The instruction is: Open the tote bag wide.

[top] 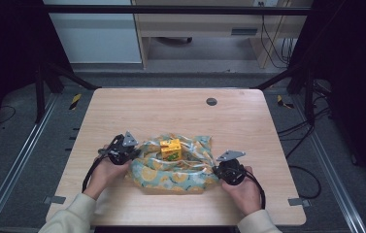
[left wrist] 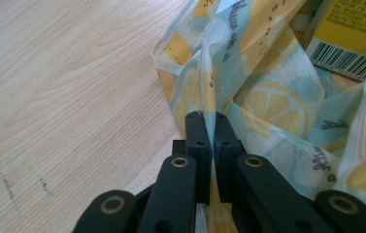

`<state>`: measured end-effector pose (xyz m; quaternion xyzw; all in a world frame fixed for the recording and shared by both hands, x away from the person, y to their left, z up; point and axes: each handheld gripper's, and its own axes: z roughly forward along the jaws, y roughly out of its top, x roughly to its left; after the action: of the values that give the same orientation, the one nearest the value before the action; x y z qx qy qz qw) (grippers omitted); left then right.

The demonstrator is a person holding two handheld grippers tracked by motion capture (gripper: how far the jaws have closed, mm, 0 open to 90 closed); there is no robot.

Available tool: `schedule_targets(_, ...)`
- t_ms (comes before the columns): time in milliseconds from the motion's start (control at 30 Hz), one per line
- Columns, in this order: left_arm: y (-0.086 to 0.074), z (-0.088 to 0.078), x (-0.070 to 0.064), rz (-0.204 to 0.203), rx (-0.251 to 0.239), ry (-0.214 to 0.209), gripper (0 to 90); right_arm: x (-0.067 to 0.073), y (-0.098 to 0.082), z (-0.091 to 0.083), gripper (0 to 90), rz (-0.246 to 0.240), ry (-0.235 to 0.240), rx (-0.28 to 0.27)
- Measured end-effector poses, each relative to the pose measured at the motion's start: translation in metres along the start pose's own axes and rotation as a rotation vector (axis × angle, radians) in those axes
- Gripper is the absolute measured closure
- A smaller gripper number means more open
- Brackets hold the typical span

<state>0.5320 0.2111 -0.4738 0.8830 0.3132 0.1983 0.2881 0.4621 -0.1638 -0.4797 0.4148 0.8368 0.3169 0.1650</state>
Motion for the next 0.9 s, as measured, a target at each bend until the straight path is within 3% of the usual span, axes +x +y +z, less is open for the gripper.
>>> schedule_targets(333, -0.002, 0.007, -0.006, 0.026, 0.020, 0.012, 88.9, -0.003, -0.001, 0.000, 89.6, 0.001, -0.019, 0.007)
schedule_targets(900, -0.005, 0.012, -0.006, 0.032, 0.020, 0.016, 88.7, -0.004, -0.002, 0.000, 89.6, 0.003, -0.029, 0.016)
